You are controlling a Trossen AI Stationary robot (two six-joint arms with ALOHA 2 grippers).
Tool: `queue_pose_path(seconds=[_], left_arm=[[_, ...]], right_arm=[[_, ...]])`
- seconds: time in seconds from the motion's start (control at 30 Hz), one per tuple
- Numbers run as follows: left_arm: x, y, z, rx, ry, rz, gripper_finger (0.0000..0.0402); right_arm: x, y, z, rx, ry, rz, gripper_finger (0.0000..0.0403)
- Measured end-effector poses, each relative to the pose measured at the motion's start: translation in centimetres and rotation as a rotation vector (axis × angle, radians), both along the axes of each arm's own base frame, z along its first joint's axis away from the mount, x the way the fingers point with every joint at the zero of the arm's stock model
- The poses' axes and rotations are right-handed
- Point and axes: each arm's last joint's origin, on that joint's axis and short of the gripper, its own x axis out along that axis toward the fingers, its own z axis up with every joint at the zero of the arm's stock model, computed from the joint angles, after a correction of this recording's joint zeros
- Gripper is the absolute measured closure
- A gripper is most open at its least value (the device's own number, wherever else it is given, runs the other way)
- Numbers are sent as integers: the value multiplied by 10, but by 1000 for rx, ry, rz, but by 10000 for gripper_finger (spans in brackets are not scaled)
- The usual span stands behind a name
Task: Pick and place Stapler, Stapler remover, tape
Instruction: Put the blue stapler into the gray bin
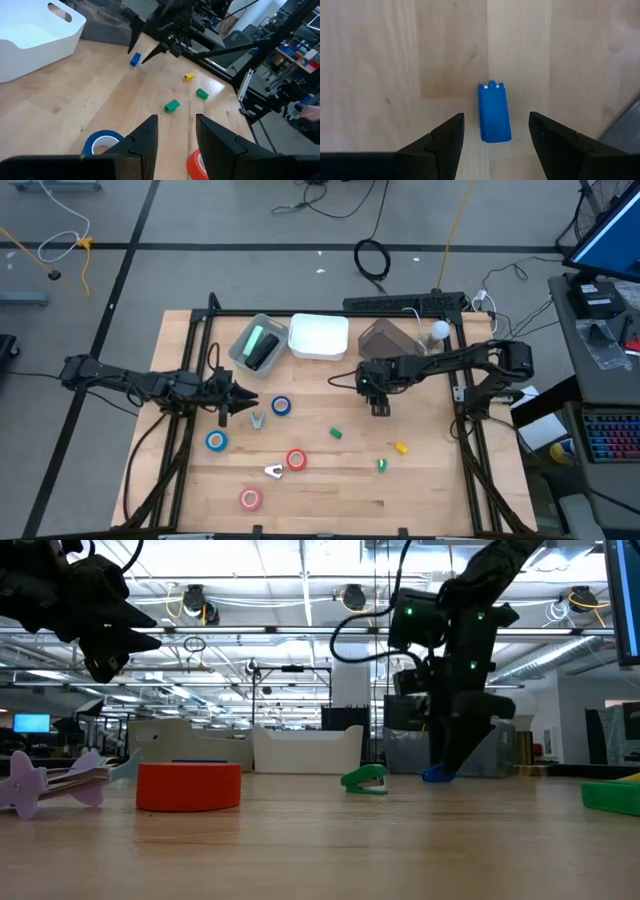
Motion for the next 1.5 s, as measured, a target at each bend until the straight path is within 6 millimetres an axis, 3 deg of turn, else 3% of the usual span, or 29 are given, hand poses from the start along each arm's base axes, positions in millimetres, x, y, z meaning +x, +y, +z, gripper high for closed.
queue_pose_path(seconds=[0.37, 1.0, 1.27, 1.5], left_arm=[[0, 0, -1, 1, 7, -1, 268], [0, 0, 0, -69, 1, 20, 268], [1, 0, 4, -83, -41, 20, 268], [2, 0, 13, -98, -137, 19, 268]], right_arm=[[1, -2, -7, -3, 32, 25, 198], [3, -2, -5, -9, 36, 44, 335], [13, -3, 11, -9, 16, 38, 335], [42, -4, 52, 103, -160, 23, 340]])
